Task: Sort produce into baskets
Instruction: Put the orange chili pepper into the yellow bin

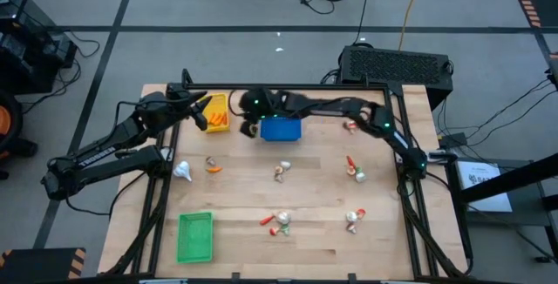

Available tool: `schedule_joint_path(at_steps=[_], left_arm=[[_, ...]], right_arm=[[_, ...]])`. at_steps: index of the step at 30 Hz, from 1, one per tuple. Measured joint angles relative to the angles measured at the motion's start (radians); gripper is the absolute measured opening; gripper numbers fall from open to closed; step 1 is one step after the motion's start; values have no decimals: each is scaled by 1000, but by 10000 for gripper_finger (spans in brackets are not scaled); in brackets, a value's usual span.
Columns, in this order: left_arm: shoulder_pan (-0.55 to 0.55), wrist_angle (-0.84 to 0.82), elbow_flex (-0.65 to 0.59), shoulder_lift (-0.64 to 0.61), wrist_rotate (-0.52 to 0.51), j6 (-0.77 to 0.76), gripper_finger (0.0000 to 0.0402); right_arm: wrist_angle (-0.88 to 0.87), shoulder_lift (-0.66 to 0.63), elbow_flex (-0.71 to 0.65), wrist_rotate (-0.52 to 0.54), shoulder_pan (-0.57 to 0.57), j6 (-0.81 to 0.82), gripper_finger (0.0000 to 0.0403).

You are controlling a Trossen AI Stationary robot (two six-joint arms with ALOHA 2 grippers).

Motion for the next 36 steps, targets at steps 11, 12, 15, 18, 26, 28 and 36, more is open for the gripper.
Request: schedule_joint_path(at_steps=[11,12,15,18,26,28,36], left_arm=[[-1,-11,0,2,5,-9,118],[-1,-11,0,2,5,-10,118],[-1,-11,0,2,5,-10,118],[-1,-14,0,2,14,-11,118],[-1,-56,0,2,40,-14,118],[-1,-59,0,2,41,-17,118],[-1,-53,0,2,41,-37,118]], right_arm=[[-830,-289,0,-3,-19,4,79],[-905,-307,0,-3,-19,32,79],[-1068,-342,-8,-1,-8,132,79],[-1140,-379,-65,24,5,220,80],[-1102,-597,-462,-51,14,386,80],[-1031,-667,-579,-58,7,450,80],[-786,-774,-930,-114,3,586,103]])
